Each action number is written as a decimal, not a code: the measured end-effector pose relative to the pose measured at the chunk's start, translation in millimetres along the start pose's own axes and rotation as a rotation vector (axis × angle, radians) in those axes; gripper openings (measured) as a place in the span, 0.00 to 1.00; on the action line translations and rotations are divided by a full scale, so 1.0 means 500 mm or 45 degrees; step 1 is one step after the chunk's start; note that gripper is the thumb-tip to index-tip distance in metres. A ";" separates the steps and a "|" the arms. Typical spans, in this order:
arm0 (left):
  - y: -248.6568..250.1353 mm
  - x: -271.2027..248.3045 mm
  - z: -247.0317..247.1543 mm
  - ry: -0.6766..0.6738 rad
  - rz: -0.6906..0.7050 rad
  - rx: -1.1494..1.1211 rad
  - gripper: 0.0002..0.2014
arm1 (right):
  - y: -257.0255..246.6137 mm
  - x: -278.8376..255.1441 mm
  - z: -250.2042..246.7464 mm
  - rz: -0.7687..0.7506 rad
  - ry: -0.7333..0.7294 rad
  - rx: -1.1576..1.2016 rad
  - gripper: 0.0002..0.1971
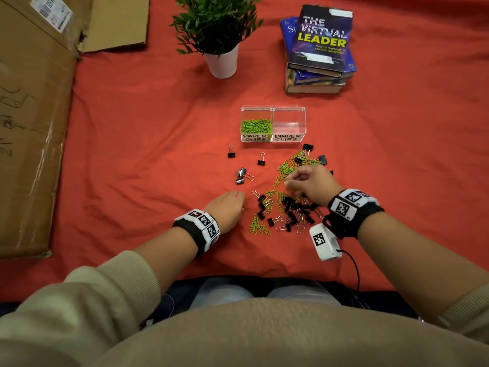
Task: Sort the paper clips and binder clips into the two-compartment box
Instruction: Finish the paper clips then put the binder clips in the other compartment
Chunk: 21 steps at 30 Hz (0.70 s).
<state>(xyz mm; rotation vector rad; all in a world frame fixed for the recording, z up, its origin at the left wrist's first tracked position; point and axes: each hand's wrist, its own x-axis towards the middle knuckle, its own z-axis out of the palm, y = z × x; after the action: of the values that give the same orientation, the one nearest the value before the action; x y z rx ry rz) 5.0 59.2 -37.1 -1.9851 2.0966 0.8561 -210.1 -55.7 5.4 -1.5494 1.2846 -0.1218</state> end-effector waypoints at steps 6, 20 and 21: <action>0.004 -0.009 -0.008 -0.001 -0.054 -0.024 0.10 | -0.008 0.001 -0.005 0.055 -0.045 0.600 0.10; 0.034 -0.005 -0.029 -0.237 -0.396 -0.953 0.17 | -0.027 -0.015 0.097 -0.013 -0.349 -0.298 0.10; 0.037 -0.005 -0.031 -0.232 -0.383 -0.895 0.17 | -0.026 -0.016 0.111 -0.041 -0.367 -0.364 0.10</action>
<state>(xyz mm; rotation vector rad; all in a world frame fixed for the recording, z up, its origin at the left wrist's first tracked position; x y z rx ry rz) -7.8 53.5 -17.2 -2.3115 1.4473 1.7958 -169.5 -16.2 -4.4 -1.7560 1.0811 0.2679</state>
